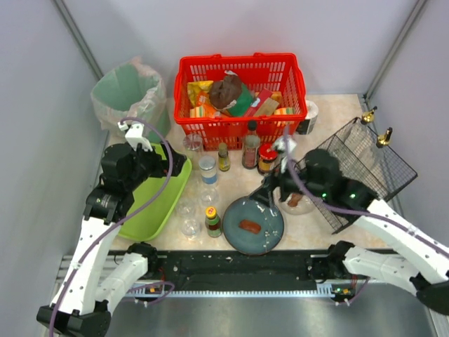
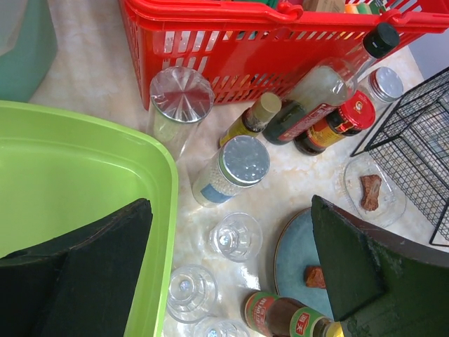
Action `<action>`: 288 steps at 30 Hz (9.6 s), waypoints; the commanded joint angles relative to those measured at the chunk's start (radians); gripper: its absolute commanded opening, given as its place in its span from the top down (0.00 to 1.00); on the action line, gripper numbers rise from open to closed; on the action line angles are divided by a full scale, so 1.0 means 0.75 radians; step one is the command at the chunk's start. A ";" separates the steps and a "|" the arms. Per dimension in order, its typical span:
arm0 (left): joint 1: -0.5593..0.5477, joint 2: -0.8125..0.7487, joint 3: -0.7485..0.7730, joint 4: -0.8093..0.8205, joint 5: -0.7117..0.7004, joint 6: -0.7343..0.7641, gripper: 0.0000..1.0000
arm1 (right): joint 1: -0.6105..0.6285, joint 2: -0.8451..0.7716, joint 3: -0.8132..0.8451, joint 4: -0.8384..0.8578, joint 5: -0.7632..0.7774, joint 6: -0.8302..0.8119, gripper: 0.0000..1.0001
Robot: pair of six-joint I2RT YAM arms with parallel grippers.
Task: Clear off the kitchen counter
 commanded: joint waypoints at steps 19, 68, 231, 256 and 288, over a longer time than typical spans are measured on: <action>0.008 -0.022 0.028 0.001 -0.033 0.038 0.01 | 0.763 0.534 0.114 0.494 0.619 -0.274 0.25; 0.008 -0.041 0.003 -0.018 0.021 0.057 0.02 | 0.808 0.281 0.548 -0.017 1.291 -0.245 1.00; -0.210 0.264 0.042 0.604 0.217 0.267 0.01 | 0.019 0.675 0.313 0.575 0.780 -0.241 0.17; -0.217 0.084 0.007 0.549 0.278 0.286 0.02 | 0.017 1.050 0.333 0.972 0.987 -0.243 0.44; -0.214 0.074 0.011 0.530 0.244 0.290 0.02 | 0.021 0.659 0.548 0.623 0.776 -0.176 1.00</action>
